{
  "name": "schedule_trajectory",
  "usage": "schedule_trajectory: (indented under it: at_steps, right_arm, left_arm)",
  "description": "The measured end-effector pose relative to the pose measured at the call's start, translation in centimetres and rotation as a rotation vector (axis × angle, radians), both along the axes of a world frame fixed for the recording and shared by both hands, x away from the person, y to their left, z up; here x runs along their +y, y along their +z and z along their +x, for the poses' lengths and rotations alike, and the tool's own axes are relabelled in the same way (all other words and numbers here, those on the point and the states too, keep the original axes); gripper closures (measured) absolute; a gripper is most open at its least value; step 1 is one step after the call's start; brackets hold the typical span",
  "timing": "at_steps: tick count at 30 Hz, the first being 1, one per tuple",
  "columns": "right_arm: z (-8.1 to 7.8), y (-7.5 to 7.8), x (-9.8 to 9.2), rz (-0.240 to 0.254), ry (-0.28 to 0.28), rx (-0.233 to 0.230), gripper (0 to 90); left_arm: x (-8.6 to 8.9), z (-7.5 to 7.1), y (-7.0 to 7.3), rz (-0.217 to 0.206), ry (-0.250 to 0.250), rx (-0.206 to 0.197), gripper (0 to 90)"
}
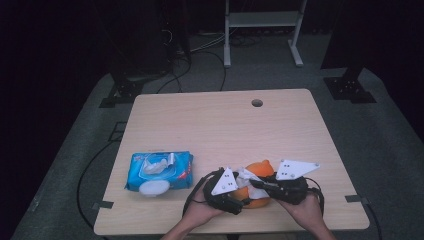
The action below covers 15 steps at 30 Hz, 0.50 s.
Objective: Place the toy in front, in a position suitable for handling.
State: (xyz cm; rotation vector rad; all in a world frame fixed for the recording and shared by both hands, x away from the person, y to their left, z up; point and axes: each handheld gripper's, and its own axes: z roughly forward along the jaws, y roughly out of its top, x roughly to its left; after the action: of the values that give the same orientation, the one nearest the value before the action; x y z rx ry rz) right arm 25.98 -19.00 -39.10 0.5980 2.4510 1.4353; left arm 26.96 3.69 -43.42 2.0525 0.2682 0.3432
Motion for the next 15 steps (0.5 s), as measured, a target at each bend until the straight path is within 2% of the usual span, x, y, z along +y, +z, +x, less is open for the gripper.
schedule_trajectory:
  at_steps: [3, 4, 8, 10, 13, 15]
  right_arm:
    - [0.9, -0.2, -1.3, 0.032, -0.055, 0.034, 84.2]
    - [1.2, -0.3, -1.7, 0.034, -0.074, 0.043, 84.3]
    - [1.5, -0.8, -2.6, 0.029, -0.099, 0.070, 84.3]
    - [1.4, -0.5, -2.5, 0.035, -0.091, 0.078, 84.2]
    - [0.7, 0.1, -1.7, 0.039, -0.060, 0.047, 84.0]
    - [0.0, 0.6, -0.7, 0.041, -0.026, 0.031, 84.0]
  left_arm:
    - [0.3, 0.4, 0.0, -0.011, -0.002, 0.023, 21.9]
    - [0.3, 0.6, -0.1, -0.019, 0.002, 0.041, 19.3]
    - [0.5, 1.6, -0.3, -0.033, 0.040, 0.158, 1.7]
    - [0.6, 1.8, -0.6, -0.069, 0.008, 0.197, 6.1]
    - [0.5, 1.1, -0.1, -0.059, -0.001, 0.126, 21.6]
    - [0.0, 0.3, 0.2, -0.025, -0.011, 0.047, 25.2]
